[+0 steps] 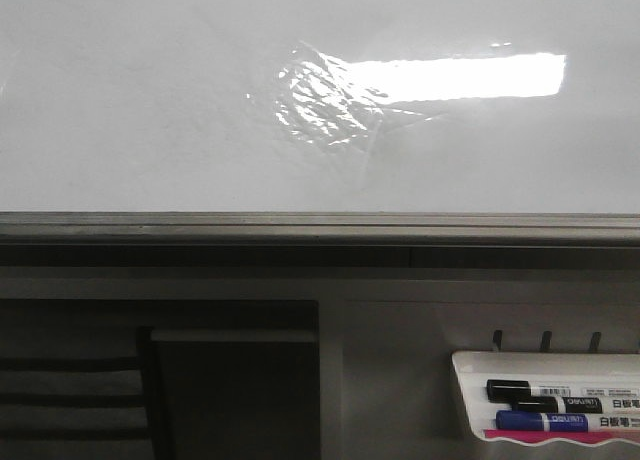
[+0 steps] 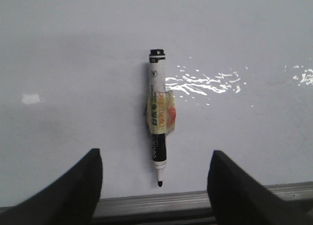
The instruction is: Write number 7 on whiteboard
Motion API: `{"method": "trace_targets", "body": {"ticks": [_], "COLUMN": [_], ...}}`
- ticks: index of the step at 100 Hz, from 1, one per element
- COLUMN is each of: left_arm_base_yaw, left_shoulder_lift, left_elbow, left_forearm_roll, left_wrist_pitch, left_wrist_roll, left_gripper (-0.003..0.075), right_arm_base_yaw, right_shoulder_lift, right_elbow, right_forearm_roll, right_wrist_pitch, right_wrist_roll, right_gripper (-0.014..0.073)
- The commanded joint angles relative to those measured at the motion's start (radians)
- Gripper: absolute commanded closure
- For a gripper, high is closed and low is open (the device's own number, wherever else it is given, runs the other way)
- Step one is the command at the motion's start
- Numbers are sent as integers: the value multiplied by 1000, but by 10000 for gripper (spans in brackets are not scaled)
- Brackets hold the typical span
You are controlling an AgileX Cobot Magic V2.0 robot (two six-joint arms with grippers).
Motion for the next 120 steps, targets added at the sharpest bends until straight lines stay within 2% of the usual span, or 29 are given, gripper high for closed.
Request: {"method": "trace_targets", "body": {"ticks": [1,48,78,88,107,120], "left_arm_base_yaw": [-17,-17,-17,-17,-17,-17], "left_shoulder_lift": [86,473,552,554,554,549], "left_elbow": [-77,-226,-241,-241,-241,-241], "left_forearm_roll": [3,14,14,14,14,14], "left_wrist_pitch": [-33,0,-3,-3,-3,9], "left_wrist_roll": [-5,-5,-5,-5,-5,-5], "left_gripper": [302,302,307,375,561,647], "right_arm_base_yaw": [-5,-5,-5,-5,-5,-5], "right_shoulder_lift": [12,12,12,12,12,12], "right_elbow": [-39,-24,-24,-24,-24,-24], "right_forearm_roll": [-16,-16,-16,-16,-16,-2], "right_wrist_pitch": [-80,-90,-98,-98,-98,-96], "right_wrist_roll": [-3,-3,-3,-3,-3,-3], "right_gripper": [29,29,29,29,29,29]}}
